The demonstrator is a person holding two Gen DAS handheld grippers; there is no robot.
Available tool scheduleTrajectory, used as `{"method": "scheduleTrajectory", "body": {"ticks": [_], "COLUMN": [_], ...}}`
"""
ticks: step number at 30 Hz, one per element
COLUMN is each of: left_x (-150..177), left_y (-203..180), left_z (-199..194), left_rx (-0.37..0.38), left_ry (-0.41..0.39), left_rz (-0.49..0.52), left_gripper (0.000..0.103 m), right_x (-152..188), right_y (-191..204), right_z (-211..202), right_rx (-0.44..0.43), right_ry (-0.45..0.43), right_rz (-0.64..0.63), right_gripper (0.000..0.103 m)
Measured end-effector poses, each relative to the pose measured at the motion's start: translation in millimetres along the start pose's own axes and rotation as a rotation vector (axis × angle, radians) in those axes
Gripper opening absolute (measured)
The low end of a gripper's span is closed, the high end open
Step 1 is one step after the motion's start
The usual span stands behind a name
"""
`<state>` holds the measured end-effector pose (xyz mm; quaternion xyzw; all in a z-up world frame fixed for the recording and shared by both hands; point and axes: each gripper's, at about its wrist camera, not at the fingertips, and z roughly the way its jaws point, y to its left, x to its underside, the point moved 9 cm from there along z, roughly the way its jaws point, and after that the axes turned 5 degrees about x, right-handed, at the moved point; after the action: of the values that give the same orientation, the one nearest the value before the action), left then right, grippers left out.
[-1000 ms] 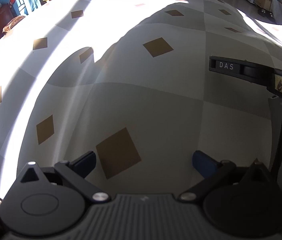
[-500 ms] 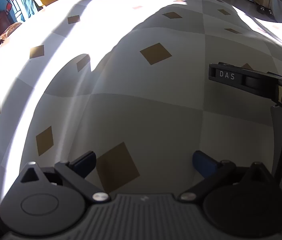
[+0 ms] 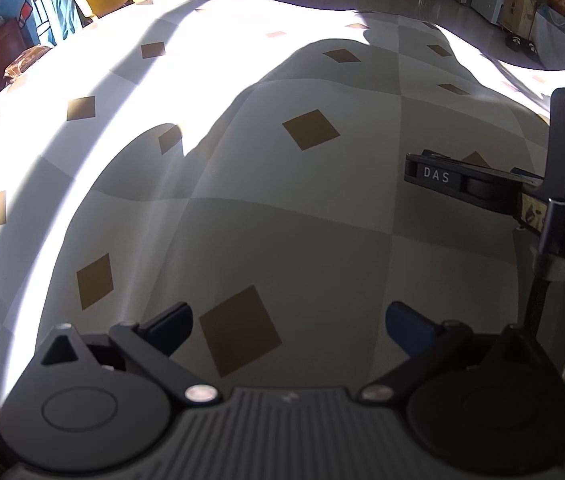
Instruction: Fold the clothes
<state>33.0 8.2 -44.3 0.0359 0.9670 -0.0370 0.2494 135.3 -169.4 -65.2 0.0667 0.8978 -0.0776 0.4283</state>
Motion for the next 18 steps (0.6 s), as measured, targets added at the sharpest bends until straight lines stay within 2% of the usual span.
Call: {"method": "scheduleTrajectory", "body": {"ticks": [18], "left_x": [7.3], "left_y": [-0.6], "left_z": [-8.9], "left_rx": [0.001], "left_ry": [-0.012], "left_rz": [0.020], "left_gripper": [0.103], "right_x": [0.0], "right_y": [-0.2], "right_z": [0.1], "right_rx": [0.000], "right_ry": [0.001], "right_rz": [0.000], "right_gripper": [0.097]}}
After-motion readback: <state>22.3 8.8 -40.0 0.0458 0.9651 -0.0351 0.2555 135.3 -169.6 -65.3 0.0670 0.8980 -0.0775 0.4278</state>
